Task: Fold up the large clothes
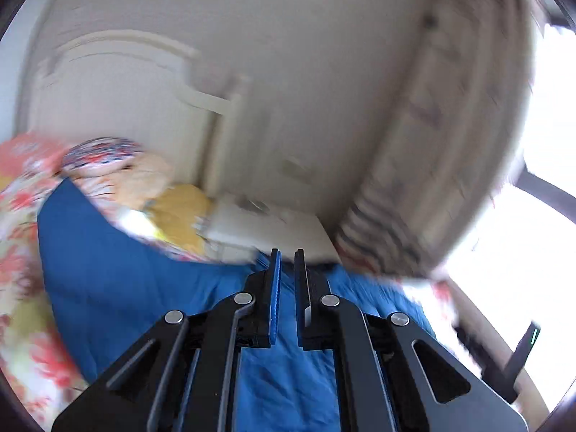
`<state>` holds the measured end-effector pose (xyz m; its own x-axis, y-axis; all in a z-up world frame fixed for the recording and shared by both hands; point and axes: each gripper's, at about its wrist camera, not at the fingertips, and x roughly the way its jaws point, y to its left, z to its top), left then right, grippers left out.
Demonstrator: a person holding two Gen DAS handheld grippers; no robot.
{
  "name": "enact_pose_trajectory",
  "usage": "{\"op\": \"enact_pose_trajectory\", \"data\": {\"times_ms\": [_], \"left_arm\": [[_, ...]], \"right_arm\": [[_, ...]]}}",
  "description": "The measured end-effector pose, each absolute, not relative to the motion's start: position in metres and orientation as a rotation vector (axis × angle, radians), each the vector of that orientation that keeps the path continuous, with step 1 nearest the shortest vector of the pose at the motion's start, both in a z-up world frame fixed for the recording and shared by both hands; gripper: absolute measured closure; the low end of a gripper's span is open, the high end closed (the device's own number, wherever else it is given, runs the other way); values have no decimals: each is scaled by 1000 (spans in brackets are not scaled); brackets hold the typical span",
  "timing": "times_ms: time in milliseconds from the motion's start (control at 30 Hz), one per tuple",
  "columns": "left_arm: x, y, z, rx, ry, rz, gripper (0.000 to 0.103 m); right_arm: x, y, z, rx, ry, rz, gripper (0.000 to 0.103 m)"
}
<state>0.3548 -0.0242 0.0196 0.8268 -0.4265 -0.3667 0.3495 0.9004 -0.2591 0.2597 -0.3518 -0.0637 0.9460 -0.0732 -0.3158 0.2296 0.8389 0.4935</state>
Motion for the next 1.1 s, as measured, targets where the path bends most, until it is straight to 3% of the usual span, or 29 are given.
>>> {"op": "enact_pose_trajectory", "data": {"times_ms": [167, 267, 600, 667, 700, 733, 767, 1100], "left_arm": [[369, -130, -64, 1, 712, -529, 99], [368, -144, -101, 77, 821, -518, 99], [328, 13, -39, -306, 653, -425, 91], [323, 54, -35, -343, 632, -325, 82], [319, 75, -32, -369, 616, -270, 59], [313, 98, -35, -433, 591, -210, 14], [306, 111, -38, -485, 561, -177, 5], [257, 135, -84, -554, 494, 142, 4]], "right_arm": [[257, -362, -66, 592, 284, -177, 24], [259, -365, -69, 613, 292, -171, 24], [261, -369, -74, 660, 310, -147, 24], [263, -365, -72, 636, 317, -142, 24], [264, -361, -71, 614, 322, -135, 24], [267, -358, -70, 592, 329, -128, 24], [269, -353, -69, 564, 338, -120, 24], [298, -202, -39, 46, 458, 266, 23]]}}
